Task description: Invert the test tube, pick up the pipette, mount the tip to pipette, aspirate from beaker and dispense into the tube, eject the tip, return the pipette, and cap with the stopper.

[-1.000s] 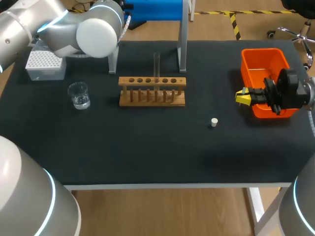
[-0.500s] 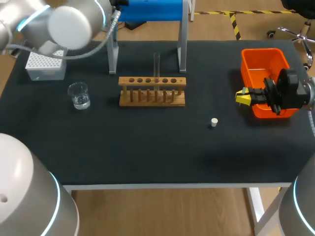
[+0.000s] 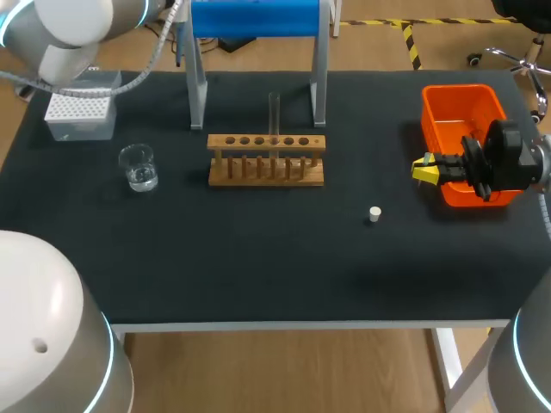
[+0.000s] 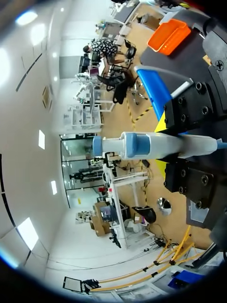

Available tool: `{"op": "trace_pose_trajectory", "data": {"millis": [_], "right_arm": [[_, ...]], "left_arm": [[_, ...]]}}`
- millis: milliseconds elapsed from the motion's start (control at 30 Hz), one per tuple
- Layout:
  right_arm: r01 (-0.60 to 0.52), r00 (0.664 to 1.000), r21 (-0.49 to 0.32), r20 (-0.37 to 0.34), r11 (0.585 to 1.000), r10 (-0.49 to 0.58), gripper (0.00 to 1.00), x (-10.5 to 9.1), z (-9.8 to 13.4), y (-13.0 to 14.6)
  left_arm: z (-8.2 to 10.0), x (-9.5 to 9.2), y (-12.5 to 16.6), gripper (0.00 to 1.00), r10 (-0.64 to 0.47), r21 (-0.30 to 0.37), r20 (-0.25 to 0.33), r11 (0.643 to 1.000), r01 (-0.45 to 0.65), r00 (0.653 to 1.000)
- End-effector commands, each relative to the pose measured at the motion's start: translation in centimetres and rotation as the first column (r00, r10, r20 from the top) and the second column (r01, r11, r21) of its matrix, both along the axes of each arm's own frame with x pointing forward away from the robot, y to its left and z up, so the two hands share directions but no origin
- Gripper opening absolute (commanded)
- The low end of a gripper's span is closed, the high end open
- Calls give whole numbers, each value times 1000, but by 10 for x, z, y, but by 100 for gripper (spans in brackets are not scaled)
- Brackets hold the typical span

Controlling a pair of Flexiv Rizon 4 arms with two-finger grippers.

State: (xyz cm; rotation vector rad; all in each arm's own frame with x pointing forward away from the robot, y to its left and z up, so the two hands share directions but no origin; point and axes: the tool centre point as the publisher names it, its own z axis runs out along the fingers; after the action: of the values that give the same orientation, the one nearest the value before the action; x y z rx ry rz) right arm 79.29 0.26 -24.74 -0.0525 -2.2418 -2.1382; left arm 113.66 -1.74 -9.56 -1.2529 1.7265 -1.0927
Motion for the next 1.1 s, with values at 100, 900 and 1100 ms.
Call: {"op": "trace_pose_trajectory", "data": {"millis": [100, 900, 1100], "right_arm": [[2, 1000, -1, 1, 1000, -2, 0, -1, 0, 0], [2, 1000, -1, 1, 1000, -2, 0, -1, 0, 0], [2, 1000, -1, 1, 1000, -2, 0, -1, 0, 0]], "left_arm": [[2, -1, -1, 0, 6, 4, -7, 1000, -6, 1000], [63, -66, -17, 0, -557, -2, 69, 830, 558, 828], [64, -77, -23, 0, -647, 9, 26, 762, 647, 762]]}}
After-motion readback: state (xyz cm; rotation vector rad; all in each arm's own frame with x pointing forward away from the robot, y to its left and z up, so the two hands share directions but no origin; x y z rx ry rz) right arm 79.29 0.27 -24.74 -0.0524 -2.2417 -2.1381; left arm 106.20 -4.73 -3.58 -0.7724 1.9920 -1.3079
